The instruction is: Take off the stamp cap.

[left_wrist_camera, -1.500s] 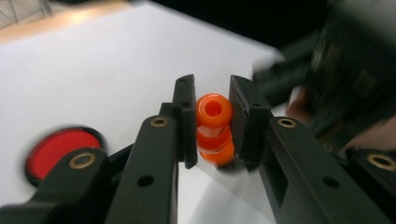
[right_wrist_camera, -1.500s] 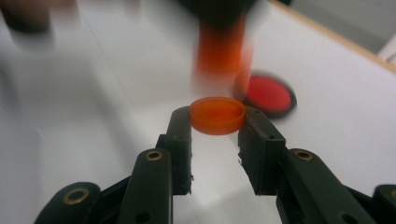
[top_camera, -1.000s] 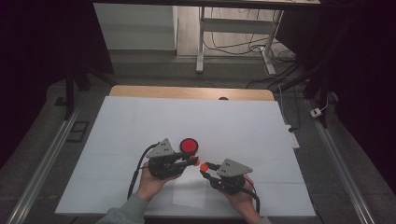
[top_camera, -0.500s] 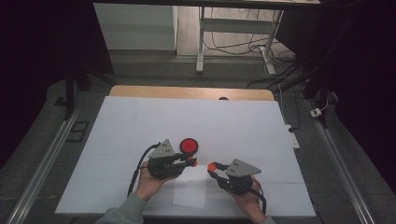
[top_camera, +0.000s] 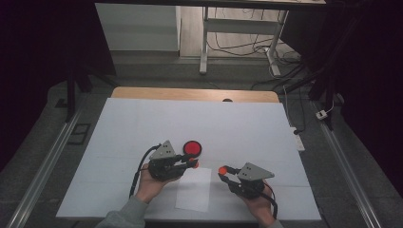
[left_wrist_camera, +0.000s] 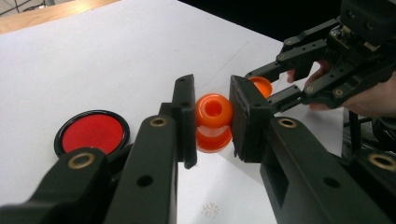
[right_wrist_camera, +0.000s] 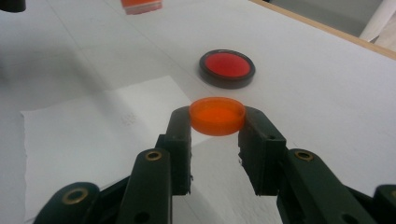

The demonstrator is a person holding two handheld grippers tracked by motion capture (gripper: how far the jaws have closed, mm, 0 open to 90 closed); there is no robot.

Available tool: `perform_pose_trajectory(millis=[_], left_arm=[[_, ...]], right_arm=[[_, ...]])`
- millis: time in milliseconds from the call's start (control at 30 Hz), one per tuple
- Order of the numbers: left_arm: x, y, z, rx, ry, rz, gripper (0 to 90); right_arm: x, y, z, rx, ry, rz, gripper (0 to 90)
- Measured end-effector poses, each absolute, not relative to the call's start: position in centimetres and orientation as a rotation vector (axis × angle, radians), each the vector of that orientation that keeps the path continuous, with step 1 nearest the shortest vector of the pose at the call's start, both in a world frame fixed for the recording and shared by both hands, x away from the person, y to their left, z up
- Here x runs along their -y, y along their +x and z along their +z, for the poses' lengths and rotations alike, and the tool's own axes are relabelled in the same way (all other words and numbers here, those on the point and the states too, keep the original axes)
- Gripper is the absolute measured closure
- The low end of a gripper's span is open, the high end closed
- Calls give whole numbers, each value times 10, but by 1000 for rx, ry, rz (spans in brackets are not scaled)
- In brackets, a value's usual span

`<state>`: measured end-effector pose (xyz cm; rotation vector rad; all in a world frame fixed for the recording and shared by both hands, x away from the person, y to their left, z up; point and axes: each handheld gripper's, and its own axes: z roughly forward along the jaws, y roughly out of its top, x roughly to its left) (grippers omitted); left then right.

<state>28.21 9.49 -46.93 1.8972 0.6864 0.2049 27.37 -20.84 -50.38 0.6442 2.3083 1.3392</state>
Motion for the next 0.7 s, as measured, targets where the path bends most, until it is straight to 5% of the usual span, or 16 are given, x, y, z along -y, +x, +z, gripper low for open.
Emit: perform_pose_trajectory(millis=[700], left_arm=[[-100,286,-470,-705,1906,226,732]], right_arm=[[272,268,-501,-2214,780,1299,649]])
